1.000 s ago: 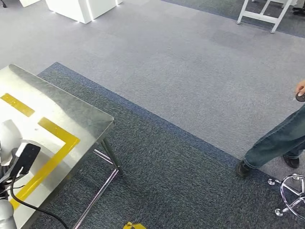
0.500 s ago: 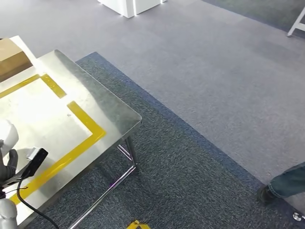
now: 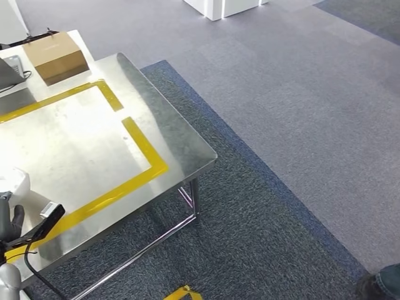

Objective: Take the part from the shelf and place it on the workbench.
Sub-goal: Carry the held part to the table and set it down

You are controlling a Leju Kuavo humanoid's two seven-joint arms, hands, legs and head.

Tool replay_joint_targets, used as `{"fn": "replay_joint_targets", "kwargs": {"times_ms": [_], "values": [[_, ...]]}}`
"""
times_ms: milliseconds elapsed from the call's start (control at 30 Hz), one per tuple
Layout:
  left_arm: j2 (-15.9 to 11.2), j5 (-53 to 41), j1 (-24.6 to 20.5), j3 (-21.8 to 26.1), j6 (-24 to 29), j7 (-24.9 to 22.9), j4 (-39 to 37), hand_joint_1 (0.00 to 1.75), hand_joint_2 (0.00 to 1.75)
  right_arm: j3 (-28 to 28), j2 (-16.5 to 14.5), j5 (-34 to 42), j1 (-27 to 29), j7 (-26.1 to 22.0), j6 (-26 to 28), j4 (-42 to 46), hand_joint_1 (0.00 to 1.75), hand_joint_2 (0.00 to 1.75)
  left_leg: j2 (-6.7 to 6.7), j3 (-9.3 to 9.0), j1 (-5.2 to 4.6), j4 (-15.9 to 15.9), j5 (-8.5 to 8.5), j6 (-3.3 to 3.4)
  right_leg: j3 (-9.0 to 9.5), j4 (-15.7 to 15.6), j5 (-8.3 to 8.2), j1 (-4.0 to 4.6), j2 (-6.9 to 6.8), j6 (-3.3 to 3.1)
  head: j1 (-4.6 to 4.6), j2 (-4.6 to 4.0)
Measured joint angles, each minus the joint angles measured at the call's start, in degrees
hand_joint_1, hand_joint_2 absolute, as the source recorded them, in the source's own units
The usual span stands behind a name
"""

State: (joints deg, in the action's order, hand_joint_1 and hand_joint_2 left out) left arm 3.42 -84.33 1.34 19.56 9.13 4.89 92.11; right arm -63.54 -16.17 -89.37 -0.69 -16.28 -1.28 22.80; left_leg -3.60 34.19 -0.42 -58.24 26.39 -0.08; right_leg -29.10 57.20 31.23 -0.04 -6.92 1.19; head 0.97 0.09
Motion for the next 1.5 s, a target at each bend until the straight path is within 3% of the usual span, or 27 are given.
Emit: {"fn": "replay_joint_targets", "kwargs": {"times_ms": [33,67,133,167,200,233,267,300,333,400,467,500,533,567,633,700,767,800,833,900,967,1133,1267,1500], "values": [[-0.26,-0.12,0.16,-0.18,0.15,-0.12,-0.71,1.75,1.75,0.00,0.00,0.00,-0.12,-0.01,0.02,0.00,0.00,0.00,0.63,0.00,0.14,0.05,0.00,0.38,0.18,-0.10,0.22,-0.02,-0.37,0.32,-0.06,0.00],[-0.47,-0.20,0.28,-0.32,0.29,-0.20,-1.37,1.75,1.75,-0.01,0.00,0.00,-0.25,-0.03,0.04,0.00,0.00,0.00,1.26,-0.07,0.27,0.15,-0.02,0.70,0.28,0.21,0.63,-0.14,0.33,0.62,-0.17,0.00],[-0.77,-0.32,0.08,-0.91,0.64,-0.34,-2.74,1.75,1.75,-0.05,0.01,0.00,-0.35,-0.08,0.08,0.00,0.00,0.00,2.53,-0.26,0.58,0.37,-0.14,1.34,-1.37,3.80,2.73,-0.44,3.55,1.15,-0.39,0.00],[-0.85,-0.37,-0.08,-1.32,0.83,-0.40,-3.37,1.75,1.75,-0.10,0.02,0.01,-0.29,-0.10,0.10,0.00,0.00,0.00,3.21,-0.27,0.63,0.37,-0.11,1.55,-3.29,7.56,4.41,-0.53,5.30,1.25,-0.55,0.00],[-0.92,-0.39,-0.18,-1.77,0.96,-0.50,-4.01,1.75,1.75,-0.15,0.02,0.01,-0.19,-0.11,0.11,0.00,0.00,0.00,3.96,-0.28,0.62,0.36,-0.08,1.71,-5.61,11.78,6.00,-0.55,6.21,1.28,-0.61,0.00],[-1.00,-0.40,-0.15,-2.19,1.03,-0.57,-4.62,1.75,1.75,-0.19,0.02,0.02,-0.08,-0.11,0.13,0.00,0.00,0.00,4.75,-0.31,0.59,0.35,-0.05,1.78,-7.78,15.27,6.92,-0.53,6.56,1.26,-0.66,0.00],[-1.09,-0.41,-0.09,-2.55,1.06,-0.66,-5.18,1.75,1.75,-0.21,0.02,0.02,0.01,-0.11,0.14,0.00,0.00,0.00,5.60,-0.38,0.54,0.34,-0.02,1.81,-9.33,17.19,6.80,-0.50,6.75,1.17,-0.68,0.00],[-1.17,-0.41,-0.05,-2.84,1.07,-0.74,-5.67,1.75,1.75,-0.22,0.02,0.02,0.03,-0.11,0.16,0.00,0.00,0.00,6.43,-0.49,0.51,0.33,0.01,1.80,-9.71,16.64,5.42,-0.48,6.89,1.01,-0.70,0.00],[-1.29,-0.41,-0.06,-3.10,1.07,-0.81,-6.08,1.75,1.75,-0.22,0.02,0.02,0.03,-0.11,0.19,0.00,0.00,0.00,7.26,-0.64,0.48,0.32,0.05,1.75,-9.00,13.93,3.11,-0.47,7.23,0.78,-0.70,0.00],[-1.49,-0.42,-0.20,-3.49,1.08,-0.94,-6.65,1.75,1.75,-0.22,0.05,0.01,-0.02,-0.11,0.22,-0.01,0.00,0.00,8.82,-0.80,0.43,0.24,0.20,1.49,-5.90,5.85,-1.20,-0.64,9.83,0.18,-0.68,0.00],[-1.68,-0.43,-0.34,-3.85,1.10,-1.04,-7.05,1.75,1.75,-0.22,0.10,0.01,-0.06,-0.12,0.24,-0.02,0.00,0.00,10.21,-0.54,0.62,0.17,0.21,0.92,-3.78,1.34,-2.54,-0.70,12.14,-0.20,-0.69,0.00],[-1.78,-0.43,-0.37,-3.96,1.11,-1.07,-7.22,1.75,1.75,-0.22,0.14,0.02,-0.07,-0.12,0.25,-0.02,0.00,0.00,10.87,-0.36,0.77,0.21,0.11,0.50,-3.47,0.99,-2.38,-0.64,12.35,-0.36,-0.71,0.00],[-1.91,-0.43,-0.35,-4.03,1.11,-1.09,-7.36,1.75,1.75,-0.22,0.14,0.01,-0.08,-0.11,0.26,-0.02,0.00,0.00,11.50,-0.26,0.98,0.33,-0.02,0.09,-3.28,0.87,-2.49,-0.55,11.65,-0.56,-0.76,0.00],[-2.01,-0.43,-0.29,-4.08,1.12,-1.11,-7.50,1.75,1.75,-0.23,0.14,0.01,-0.11,-0.11,0.28,-0.02,0.00,0.00,11.14,-0.20,1.03,0.23,0.05,-0.27,-3.10,0.62,-2.63,-0.57,11.03,-0.90,-0.76,0.00],[-2.28,-0.43,-0.46,-4.19,1.12,-1.11,-7.79,1.75,1.75,-0.24,0.13,-0.01,-0.15,-0.13,0.32,-0.02,0.00,0.00,8.19,0.88,0.92,-2.18,1.70,-0.96,-2.65,0.06,-2.86,-0.73,9.76,-1.60,-0.44,0.00],[-2.41,-0.43,-0.72,-4.34,1.12,-1.11,-8.12,1.75,1.75,-0.24,0.13,0.01,-0.07,-0.13,0.34,-0.02,0.00,0.00,4.88,4.07,1.01,-8.82,5.26,-1.57,-2.47,-0.10,-2.79,-0.69,8.61,-1.99,-0.10,0.00],[-2.41,-0.43,-0.67,-4.46,1.11,-1.11,-8.50,1.75,1.75,-0.24,0.13,0.01,0.07,-0.11,0.33,-0.02,0.00,0.00,4.11,7.02,1.32,-14.78,7.29,-1.99,-2.48,-0.07,-2.67,-0.65,7.63,-2.05,-0.09,0.00],[-2.42,-0.43,-0.61,-4.48,1.10,-1.11,-8.66,1.75,1.75,-0.24,0.13,0.00,0.10,-0.11,0.33,-0.02,0.00,0.00,4.05,7.18,1.42,-15.13,6.73,-2.08,-2.45,-0.06,-2.62,-0.65,7.27,-2.03,-0.09,0.00],[-2.43,-0.43,-0.59,-4.48,1.08,-1.11,-8.80,1.75,1.75,-0.24,0.13,-0.01,0.09,-0.11,0.32,-0.02,0.00,0.00,4.02,6.15,1.49,-13.21,5.14,-2.07,-2.35,-0.05,-2.55,-0.65,7.01,-1.96,-0.08,0.00],[-2.50,-0.43,-0.67,-4.49,0.92,-1.15,-9.03,1.75,1.75,-0.24,0.13,-0.01,-0.05,-0.13,0.33,-0.04,0.00,0.00,3.84,1.98,1.41,-5.57,1.43,-1.72,-2.04,-0.04,-2.35,-0.59,6.68,-1.69,-0.09,0.00],[-2.63,-0.44,-0.78,-4.61,0.73,-1.41,-9.31,1.75,1.75,-0.24,0.15,-0.01,-0.20,-0.17,0.38,-0.06,0.00,0.00,3.66,-1.00,1.22,0.06,-0.02,-1.21,-1.96,0.13,-2.05,-0.34,6.55,-1.30,-0.14,0.00],[-3.33,-0.45,-0.77,-5.73,0.93,-3.20,-10.76,1.75,1.75,-0.24,0.22,0.01,-0.26,-0.23,0.48,-0.25,0.00,0.00,3.74,-1.59,0.86,1.29,0.16,-0.89,-1.79,-0.08,-1.94,-0.38,6.42,-1.29,-0.20,0.00],[-4.57,-0.45,-0.75,-7.27,1.14,-4.88,-11.93,0.00,1.75,-0.24,0.22,0.01,-0.28,-0.25,0.56,-0.41,0.00,0.00,3.73,-1.59,0.67,1.28,0.23,-0.44,-1.63,-0.42,-2.12,-0.56,6.43,-0.77,-0.19,0.00],[-6.60,-0.45,-0.72,-9.58,1.23,-5.98,-13.14,0.00,1.75,-0.24,0.22,-0.01,-0.29,-0.25,0.60,-0.69,0.00,0.00,3.74,-1.59,0.61,1.24,0.28,-0.31,-1.62,-0.48,-2.17,-0.62,6.44,-0.37,-0.16,0.00]]}}
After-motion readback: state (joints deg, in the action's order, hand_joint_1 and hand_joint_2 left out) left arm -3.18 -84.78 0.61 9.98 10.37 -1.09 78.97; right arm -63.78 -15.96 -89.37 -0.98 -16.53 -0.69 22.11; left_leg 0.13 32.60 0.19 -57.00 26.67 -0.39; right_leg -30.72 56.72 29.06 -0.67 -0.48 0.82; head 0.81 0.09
